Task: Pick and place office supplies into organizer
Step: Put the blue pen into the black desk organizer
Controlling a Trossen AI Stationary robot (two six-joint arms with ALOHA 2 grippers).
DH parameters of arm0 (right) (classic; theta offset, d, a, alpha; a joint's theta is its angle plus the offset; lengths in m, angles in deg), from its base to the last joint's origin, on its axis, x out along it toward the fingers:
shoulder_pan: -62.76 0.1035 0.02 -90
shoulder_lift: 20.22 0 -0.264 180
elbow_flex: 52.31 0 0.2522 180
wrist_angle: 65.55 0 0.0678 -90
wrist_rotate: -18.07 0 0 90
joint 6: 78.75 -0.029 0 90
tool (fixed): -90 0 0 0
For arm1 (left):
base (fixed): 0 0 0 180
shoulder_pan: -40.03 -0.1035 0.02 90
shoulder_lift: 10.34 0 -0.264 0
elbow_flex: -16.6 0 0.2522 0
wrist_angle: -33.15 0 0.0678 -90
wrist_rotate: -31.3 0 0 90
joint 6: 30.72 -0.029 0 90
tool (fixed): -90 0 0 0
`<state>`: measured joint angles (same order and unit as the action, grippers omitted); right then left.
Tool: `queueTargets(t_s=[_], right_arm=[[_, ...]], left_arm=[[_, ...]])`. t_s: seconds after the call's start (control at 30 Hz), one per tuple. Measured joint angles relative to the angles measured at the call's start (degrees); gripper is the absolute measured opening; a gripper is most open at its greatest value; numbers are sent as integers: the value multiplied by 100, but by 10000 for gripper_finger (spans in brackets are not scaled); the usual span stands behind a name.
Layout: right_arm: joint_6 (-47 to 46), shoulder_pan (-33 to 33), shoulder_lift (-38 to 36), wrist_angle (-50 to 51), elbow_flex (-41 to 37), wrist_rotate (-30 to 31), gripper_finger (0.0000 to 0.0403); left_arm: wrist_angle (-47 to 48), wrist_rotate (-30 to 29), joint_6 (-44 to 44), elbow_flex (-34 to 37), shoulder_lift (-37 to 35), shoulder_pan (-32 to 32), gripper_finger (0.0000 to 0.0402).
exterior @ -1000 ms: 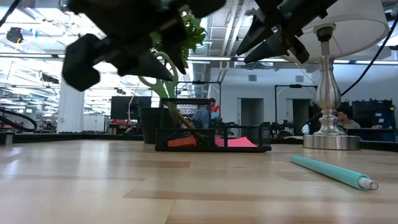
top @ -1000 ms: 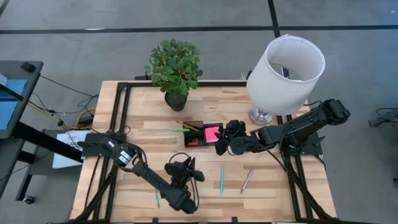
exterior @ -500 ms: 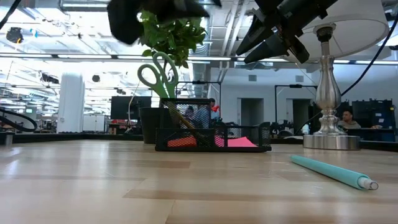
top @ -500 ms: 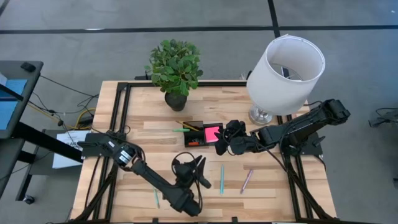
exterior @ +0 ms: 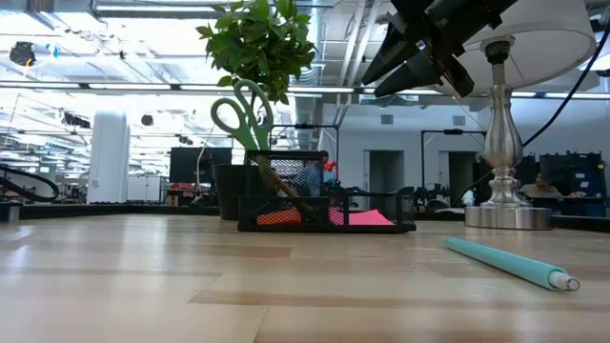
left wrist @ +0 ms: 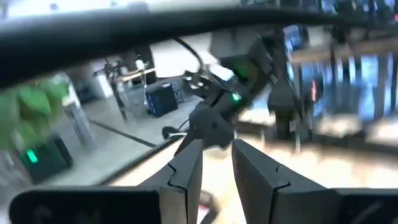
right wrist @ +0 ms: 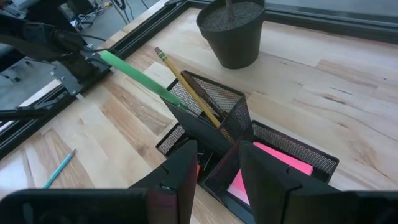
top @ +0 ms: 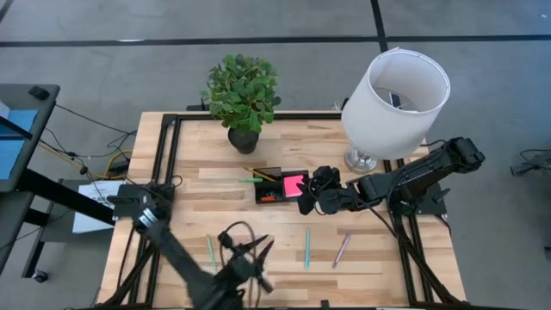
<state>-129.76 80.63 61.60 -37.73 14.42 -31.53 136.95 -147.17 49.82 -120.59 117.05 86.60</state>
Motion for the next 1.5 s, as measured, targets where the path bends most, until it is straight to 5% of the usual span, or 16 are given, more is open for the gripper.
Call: queueTargets(t_s=[0.17,0.5,0.67,0.83,1.0,1.17,1.33,1.5], right_arm=[[0,0,0,0,0,-2,113],[0,-1,0,1,-1,-1,113],[0,0,1,1,0,-2,113],[0,-2,0,-4,0,-1,113],[-4,-2,0,-89,-2,-1,113],[48,-2,2,-419,-2,-564,113],[835,72,2,-1008,-2,-1231,113],[2142,607,339,-2436,-6,-2082,113]], left_arm=[[-84,1563,-1888,-169,-174,542,80],[-2,1726,-1324,-183,-471,1135,80],[-6,1468,-1930,-161,-1275,1473,80],[-3,2056,-2412,187,-2644,1481,80],[-3,2174,-2341,1821,-3744,1340,80],[-284,2376,-975,4033,-4750,1445,80],[-2022,2450,-380,6110,-5713,1791,80],[-4294,3275,-1519,7504,-6211,1960,80]])
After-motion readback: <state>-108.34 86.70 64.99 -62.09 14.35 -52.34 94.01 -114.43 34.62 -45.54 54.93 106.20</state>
